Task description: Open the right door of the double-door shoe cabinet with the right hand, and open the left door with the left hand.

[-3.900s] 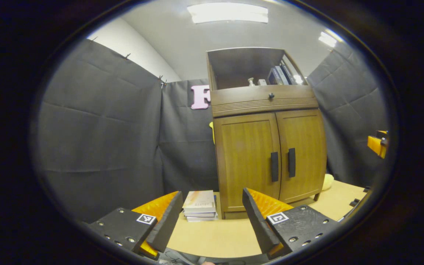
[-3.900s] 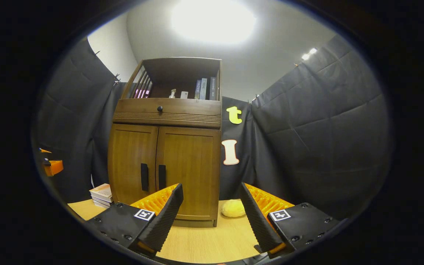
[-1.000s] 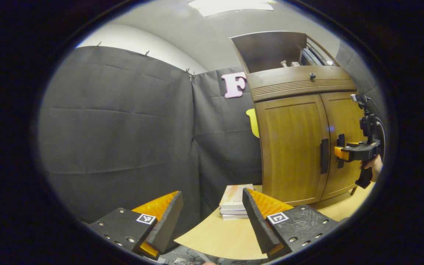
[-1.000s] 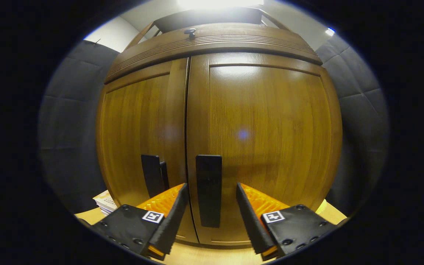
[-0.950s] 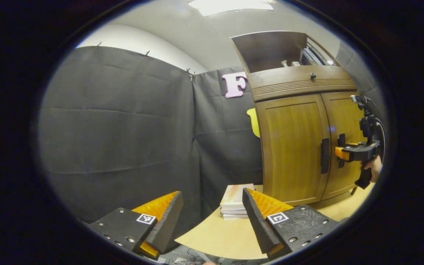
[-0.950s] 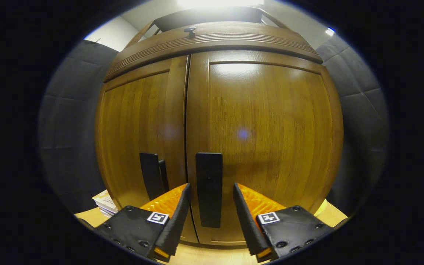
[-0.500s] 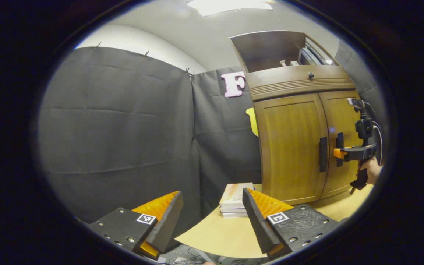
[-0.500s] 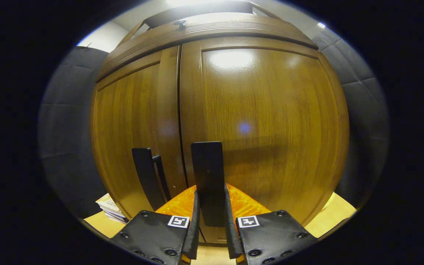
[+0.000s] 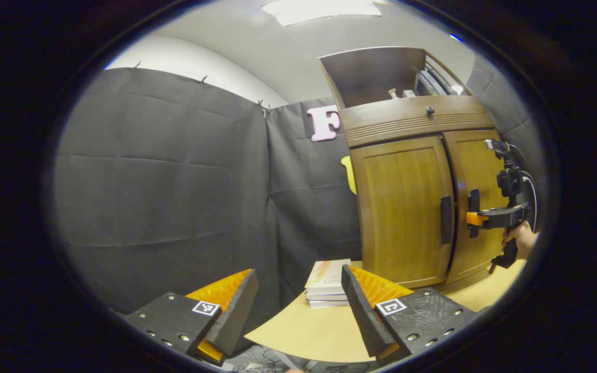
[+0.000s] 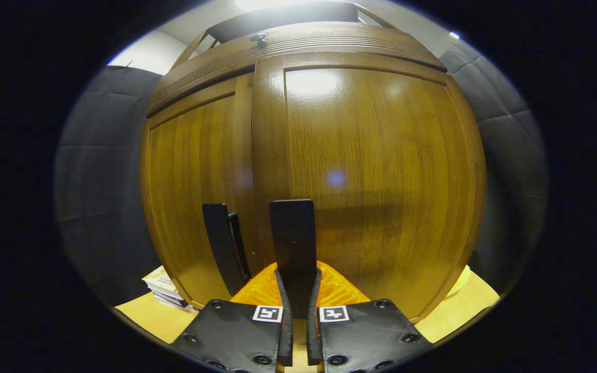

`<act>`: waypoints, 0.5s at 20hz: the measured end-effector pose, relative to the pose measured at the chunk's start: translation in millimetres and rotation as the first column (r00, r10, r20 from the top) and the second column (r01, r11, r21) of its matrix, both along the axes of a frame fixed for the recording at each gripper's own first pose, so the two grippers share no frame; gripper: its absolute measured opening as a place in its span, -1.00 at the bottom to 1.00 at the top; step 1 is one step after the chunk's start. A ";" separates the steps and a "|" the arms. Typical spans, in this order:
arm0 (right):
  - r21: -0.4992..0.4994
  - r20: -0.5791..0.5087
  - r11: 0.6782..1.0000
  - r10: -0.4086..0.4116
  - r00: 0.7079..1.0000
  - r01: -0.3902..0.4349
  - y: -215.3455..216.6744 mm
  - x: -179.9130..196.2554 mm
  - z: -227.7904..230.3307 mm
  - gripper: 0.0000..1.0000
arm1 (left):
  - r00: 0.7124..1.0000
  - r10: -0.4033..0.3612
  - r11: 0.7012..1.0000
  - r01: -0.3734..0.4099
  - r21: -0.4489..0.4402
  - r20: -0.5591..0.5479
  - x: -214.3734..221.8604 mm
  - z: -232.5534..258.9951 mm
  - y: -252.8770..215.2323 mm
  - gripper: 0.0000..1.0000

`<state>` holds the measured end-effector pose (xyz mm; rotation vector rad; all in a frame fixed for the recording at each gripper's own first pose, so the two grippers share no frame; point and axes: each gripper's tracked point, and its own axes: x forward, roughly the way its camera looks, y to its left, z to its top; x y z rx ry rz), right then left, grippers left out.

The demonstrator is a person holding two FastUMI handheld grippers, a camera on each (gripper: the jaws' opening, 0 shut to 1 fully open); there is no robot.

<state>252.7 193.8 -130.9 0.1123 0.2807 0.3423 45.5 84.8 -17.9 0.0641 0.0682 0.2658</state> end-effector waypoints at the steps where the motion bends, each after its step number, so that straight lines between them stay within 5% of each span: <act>1: 0.003 0.000 1.000 0.006 1.000 -0.006 -1.4 -4.2 0.9 -0.76 | 1.000 -0.008 1.000 0.008 0.001 0.003 0.5 0.9 -1.0 0.86; 10: 0.004 -0.004 0.999 0.040 0.999 -0.040 -17.9 -38.8 7.0 -0.71 | 0.997 -0.068 0.998 0.068 -0.003 0.029 5.8 1.8 -5.0 0.86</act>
